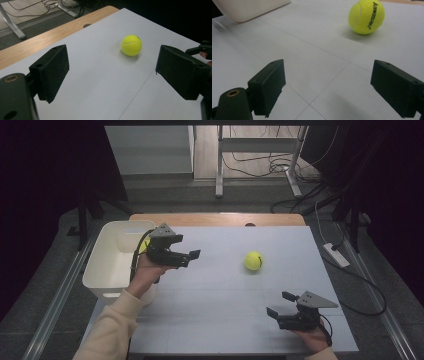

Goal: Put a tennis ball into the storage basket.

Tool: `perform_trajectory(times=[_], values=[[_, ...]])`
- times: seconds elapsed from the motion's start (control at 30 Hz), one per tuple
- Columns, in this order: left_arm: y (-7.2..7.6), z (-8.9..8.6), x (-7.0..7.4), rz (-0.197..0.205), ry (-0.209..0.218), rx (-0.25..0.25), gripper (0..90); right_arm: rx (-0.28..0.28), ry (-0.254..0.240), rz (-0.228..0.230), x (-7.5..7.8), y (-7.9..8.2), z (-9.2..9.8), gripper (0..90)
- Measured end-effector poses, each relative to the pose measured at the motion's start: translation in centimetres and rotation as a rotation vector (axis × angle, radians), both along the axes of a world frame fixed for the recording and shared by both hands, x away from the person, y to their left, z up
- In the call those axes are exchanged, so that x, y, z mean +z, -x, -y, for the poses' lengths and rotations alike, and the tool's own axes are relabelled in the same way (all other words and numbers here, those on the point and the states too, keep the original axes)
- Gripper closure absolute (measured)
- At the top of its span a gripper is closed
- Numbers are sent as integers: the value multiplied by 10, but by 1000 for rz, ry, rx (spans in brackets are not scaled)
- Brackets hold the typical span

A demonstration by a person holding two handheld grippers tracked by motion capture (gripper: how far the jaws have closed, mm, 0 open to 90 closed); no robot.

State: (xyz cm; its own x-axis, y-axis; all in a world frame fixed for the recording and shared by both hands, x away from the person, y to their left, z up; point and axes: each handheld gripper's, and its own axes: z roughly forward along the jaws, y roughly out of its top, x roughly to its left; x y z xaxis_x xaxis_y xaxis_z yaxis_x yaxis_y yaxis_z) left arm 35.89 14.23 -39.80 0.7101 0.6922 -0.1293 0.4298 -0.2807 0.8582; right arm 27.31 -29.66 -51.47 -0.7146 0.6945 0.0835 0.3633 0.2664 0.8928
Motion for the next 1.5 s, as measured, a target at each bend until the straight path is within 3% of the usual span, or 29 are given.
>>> perform_trajectory(times=[1.5], values=[[-12, 64, -24, -51, -73, -97, 123, 5, 7, -1, 0, 0, 1, 128]])
